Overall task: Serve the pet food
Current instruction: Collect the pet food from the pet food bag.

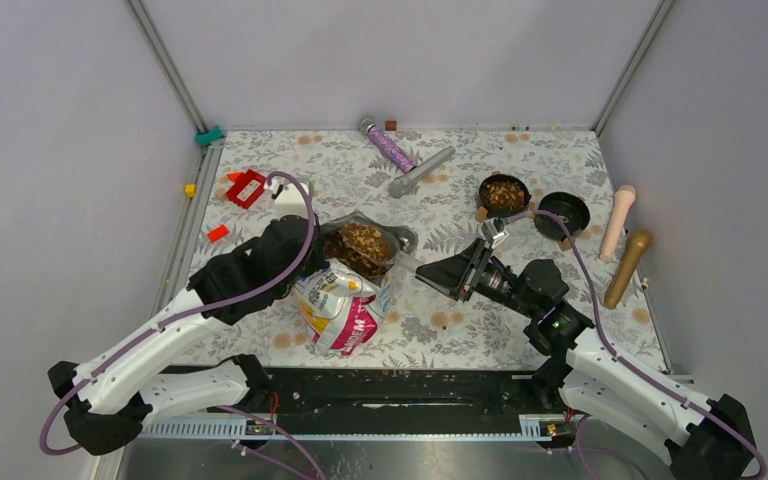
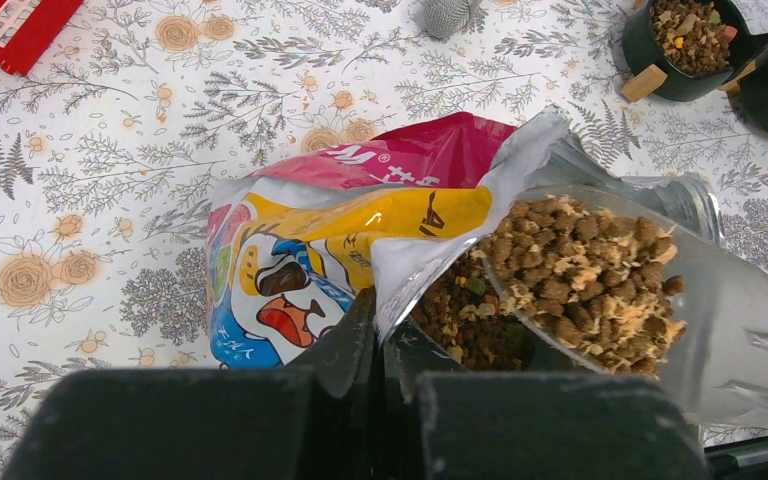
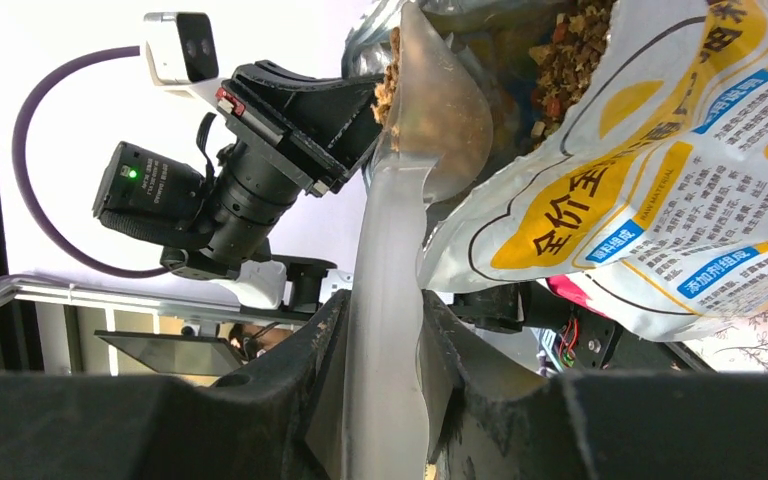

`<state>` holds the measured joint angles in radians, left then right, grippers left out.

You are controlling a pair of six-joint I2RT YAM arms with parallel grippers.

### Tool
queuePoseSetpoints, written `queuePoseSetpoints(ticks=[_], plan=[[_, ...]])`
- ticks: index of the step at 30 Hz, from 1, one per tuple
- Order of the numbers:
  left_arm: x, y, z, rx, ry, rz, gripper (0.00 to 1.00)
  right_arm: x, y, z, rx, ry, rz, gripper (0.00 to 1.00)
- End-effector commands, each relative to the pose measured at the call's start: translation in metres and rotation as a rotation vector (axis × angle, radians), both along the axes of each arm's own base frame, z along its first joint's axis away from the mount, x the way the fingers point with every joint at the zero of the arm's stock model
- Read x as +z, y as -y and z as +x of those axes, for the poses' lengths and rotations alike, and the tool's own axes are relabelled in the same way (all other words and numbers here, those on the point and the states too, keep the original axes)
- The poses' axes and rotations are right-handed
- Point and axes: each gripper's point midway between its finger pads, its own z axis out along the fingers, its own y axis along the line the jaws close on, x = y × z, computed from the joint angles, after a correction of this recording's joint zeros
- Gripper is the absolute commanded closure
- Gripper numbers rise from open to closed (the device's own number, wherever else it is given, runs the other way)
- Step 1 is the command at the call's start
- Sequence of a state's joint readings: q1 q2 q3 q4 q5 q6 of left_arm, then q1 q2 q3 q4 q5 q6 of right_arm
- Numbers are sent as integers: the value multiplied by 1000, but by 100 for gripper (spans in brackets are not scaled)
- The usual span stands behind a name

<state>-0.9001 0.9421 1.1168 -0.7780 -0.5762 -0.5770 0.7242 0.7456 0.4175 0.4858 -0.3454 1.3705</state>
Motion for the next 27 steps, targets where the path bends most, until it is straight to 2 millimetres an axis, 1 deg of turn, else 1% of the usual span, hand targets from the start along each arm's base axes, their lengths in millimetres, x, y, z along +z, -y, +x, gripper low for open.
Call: queuePoseSetpoints(ticks=[1,8,11,15,16,19,20,21,23,24,25,27], plan=[[38,21,-1,-47,81,-174,100,18,11,-3,11,78,66,100],[38,20,-1,-43,83,-170,100,15,6,-6,62,80,80,100],[38,20,0,-43,81,-170,100,21,4,-5,73,95,130,100],[36,20,0,-43,79,-165,100,30,3,-12,131,113,192,100],[37,20,0,-42,79,-166,100,32,5,-12,124,113,205,100],[38,20,0,-44,83,-168,100,24,9,0,46,101,182,100],[37,20,0,-44,81,-166,100,25,9,1,39,102,177,100],[37,20,0,-43,83,-166,100,27,10,1,37,100,187,100],[37,20,0,-42,83,-163,100,25,14,-3,40,103,212,100],[37,20,0,-42,83,-162,100,23,18,-3,22,106,213,100],[37,20,0,-41,84,-164,100,20,20,1,-7,105,197,100],[37,20,1,-39,84,-164,100,14,17,6,-28,95,129,100]])
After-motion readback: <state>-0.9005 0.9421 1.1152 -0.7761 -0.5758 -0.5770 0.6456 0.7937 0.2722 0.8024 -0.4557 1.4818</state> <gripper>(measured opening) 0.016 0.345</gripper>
